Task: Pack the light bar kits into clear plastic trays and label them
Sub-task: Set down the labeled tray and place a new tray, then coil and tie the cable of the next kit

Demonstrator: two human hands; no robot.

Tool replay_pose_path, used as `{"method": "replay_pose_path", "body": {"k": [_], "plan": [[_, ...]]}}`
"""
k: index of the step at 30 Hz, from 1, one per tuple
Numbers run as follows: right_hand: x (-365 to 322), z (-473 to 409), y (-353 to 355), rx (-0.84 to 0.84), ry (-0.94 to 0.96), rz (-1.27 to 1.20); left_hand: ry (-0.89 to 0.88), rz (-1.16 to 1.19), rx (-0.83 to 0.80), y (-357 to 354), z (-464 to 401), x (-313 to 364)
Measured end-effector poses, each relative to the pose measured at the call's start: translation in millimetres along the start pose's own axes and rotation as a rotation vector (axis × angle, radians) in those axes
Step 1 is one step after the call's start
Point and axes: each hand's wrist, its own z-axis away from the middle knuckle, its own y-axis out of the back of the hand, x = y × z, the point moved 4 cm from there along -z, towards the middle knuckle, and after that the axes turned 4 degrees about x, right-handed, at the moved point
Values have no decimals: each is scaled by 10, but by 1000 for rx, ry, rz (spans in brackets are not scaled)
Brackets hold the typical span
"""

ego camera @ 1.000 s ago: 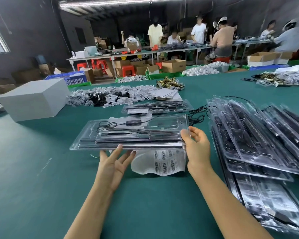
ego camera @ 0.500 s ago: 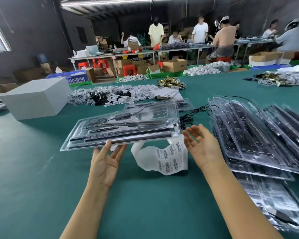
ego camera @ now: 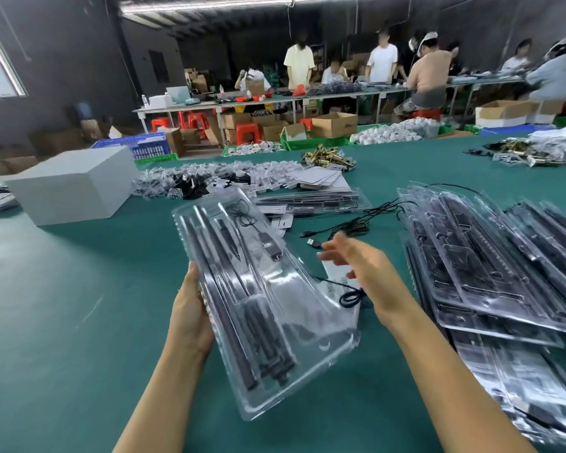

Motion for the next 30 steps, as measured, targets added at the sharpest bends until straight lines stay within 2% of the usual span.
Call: {"method": "replay_pose_path", "body": {"k": [3,5,7,9,13,17,21,25,28,30], "plan": [[49,67,-200,-318,-74,71,3,-59,20,-40,54,-59],[93,104,-258,-411,-104,97,-5,-80,2,-85,83,-100],[94,105,-264,-442,-111,24,1,-79,-21,-123,101,-127],[90,76,-236,-397,-137,-112,30,-39,-57,-168,114,-143],[146,45,-188,-201,-235,-346,89,38,-136,-272,137,-161],[200,34,-235,-48,-236,-503,121,-115,-228,-354,220,-241],[211,17,-263,-21,-228,-627,165,-165,-386,-379,286,-296],[202,10,-237,-104,-186,-534,161,-73,-405,-348,275,-315],[163,21,-212,-189,-152,-284,147,-1,-326,-341,252,-310],[134,19,-198,-174,-84,-70,124,48,-270,-320,229,-288]]}}
